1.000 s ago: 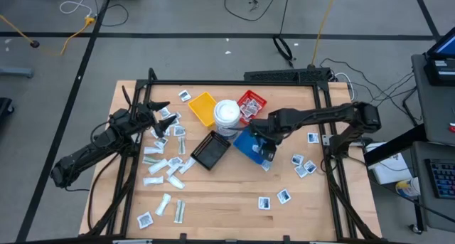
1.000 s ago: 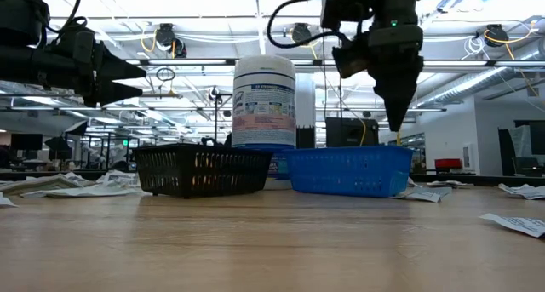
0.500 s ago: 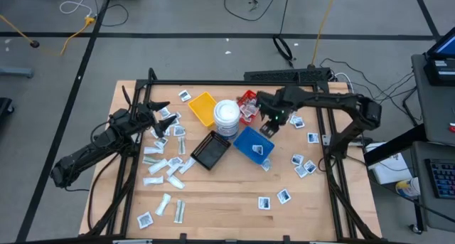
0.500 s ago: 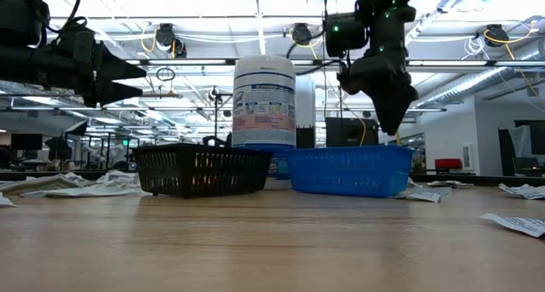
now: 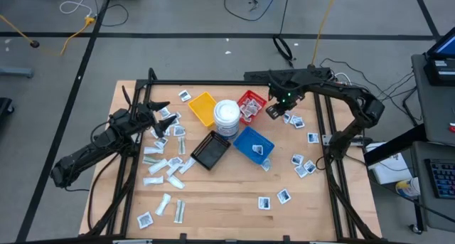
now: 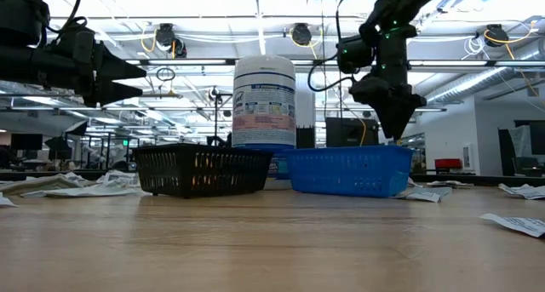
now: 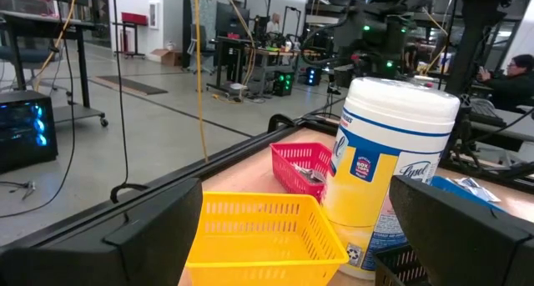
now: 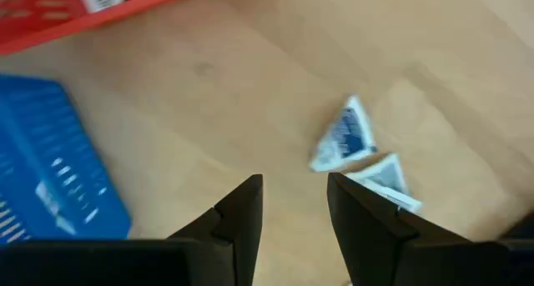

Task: Pick & Place First Aid Supplies
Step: Put the alcohol pad into the blue bin

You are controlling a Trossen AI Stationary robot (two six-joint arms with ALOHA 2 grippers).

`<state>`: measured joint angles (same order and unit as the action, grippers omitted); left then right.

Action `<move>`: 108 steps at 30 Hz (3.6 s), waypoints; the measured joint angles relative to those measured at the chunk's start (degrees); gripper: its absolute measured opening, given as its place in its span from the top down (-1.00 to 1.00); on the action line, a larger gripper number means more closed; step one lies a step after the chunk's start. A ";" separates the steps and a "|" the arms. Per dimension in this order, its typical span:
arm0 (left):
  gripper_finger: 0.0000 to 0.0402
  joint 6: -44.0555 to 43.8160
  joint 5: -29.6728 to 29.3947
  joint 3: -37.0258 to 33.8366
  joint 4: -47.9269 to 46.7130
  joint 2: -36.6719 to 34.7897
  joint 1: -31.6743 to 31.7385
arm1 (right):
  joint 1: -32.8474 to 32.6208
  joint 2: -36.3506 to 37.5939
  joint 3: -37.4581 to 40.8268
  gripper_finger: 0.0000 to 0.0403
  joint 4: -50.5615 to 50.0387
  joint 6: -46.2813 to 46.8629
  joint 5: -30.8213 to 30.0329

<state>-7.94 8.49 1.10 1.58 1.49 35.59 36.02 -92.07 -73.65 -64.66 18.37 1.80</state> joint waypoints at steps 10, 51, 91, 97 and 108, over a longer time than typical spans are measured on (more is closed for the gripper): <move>-0.95 0.00 0.00 -0.01 -0.02 0.00 -0.01 | 1.89 -0.02 6.14 0.36 6.15 1.93 -3.20; -0.95 0.00 0.00 -0.02 -0.02 -0.01 -0.02 | 0.99 0.52 13.67 1.00 14.29 4.18 -1.68; -0.95 0.00 -0.01 -0.01 -0.01 -0.01 0.00 | -26.72 0.22 -3.67 1.00 -0.66 4.15 -1.55; -0.95 0.00 -0.02 0.00 -0.02 -0.01 0.01 | -30.78 0.22 -3.67 1.00 0.42 4.57 -1.45; -0.95 0.00 -0.02 0.00 -0.02 0.00 0.01 | -32.85 -7.13 -9.57 1.00 1.48 2.84 -0.04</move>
<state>-7.94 8.47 1.10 1.56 1.49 35.59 3.17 -99.21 -83.22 -63.18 21.21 1.76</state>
